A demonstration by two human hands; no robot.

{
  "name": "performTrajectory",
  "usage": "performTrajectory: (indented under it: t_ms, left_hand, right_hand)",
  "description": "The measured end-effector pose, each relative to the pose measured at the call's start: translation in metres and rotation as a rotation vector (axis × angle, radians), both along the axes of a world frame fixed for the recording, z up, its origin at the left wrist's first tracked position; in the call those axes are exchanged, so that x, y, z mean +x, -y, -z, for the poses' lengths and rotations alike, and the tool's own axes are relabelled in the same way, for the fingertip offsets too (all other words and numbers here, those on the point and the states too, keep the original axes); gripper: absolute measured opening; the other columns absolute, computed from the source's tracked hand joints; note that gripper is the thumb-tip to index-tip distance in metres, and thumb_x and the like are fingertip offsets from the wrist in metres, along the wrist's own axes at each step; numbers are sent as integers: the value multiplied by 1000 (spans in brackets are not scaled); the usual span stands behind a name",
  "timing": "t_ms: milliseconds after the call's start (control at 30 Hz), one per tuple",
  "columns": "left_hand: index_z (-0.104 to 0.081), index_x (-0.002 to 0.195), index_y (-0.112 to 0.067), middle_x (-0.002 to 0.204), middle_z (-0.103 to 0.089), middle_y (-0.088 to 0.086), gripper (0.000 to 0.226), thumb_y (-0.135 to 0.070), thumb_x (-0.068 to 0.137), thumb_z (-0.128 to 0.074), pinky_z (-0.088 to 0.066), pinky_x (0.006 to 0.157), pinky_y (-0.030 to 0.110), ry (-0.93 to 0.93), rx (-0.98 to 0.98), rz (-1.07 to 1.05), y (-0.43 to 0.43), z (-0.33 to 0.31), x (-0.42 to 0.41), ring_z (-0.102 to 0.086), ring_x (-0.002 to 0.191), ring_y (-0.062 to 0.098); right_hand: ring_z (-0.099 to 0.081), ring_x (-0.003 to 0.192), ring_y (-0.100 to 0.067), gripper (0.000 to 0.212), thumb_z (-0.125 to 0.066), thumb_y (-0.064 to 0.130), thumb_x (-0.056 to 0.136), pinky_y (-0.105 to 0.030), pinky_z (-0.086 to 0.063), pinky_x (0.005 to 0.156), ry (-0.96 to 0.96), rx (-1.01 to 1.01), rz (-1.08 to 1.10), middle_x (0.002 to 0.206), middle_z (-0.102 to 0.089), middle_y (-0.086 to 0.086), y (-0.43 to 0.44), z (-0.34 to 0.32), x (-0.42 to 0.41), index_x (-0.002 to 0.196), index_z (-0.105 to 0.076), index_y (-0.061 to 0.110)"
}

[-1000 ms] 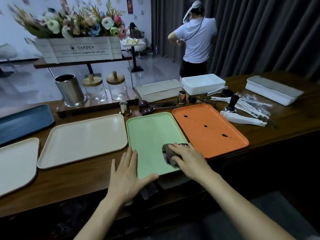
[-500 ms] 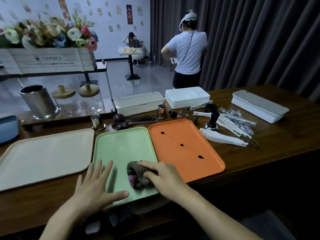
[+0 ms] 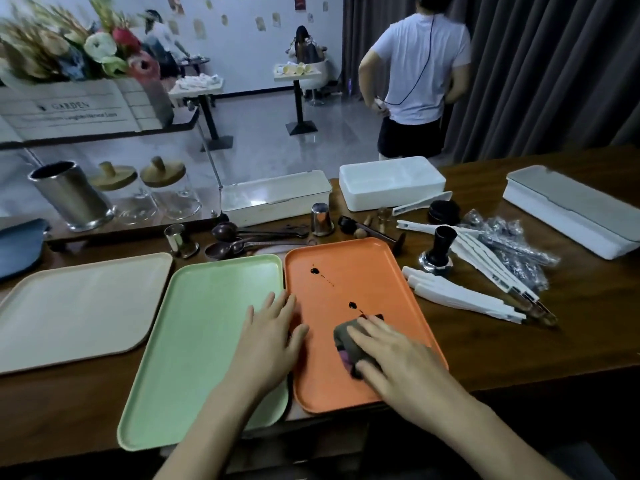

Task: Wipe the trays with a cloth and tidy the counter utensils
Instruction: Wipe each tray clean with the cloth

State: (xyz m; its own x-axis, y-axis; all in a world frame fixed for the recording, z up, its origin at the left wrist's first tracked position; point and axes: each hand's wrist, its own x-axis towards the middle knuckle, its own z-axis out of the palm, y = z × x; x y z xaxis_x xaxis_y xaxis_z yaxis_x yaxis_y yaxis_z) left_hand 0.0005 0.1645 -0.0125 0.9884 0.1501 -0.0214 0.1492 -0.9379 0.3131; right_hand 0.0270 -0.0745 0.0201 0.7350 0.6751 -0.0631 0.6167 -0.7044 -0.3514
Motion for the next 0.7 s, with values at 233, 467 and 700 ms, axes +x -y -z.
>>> performTrajectory:
  t_ms: [233,467,700]
  left_hand:
    - [-34,158,-11,166,-29,8,70,-39,97,-14,-30,119,58,-36,142,-4,7,18,-2,-31,152,32]
    - [-12,164,-16,171,-5,1,77,-42,93,4,-11,126,54,-71,155,22,6,19,-2,-8,158,24]
    - [-9,164,-21,172,-2,0,77,-42,91,5,-3,126,52,-50,92,1,4,19,-3,-5,158,19]
  right_hand:
    - [-18,151,-18,59,-46,36,103,-29,-11,122,108,44,35,163,-23,-1,-34,19,30,156,-25,23]
    - [-46,125,-25,38,-50,26,96,-41,-46,91,150,72,145,131,-50,-2,-91,25,126,132,-45,18]
    - [-43,129,-23,42,-52,31,97,-41,-48,95,188,126,72,139,-49,0,-137,33,139,137,-48,18]
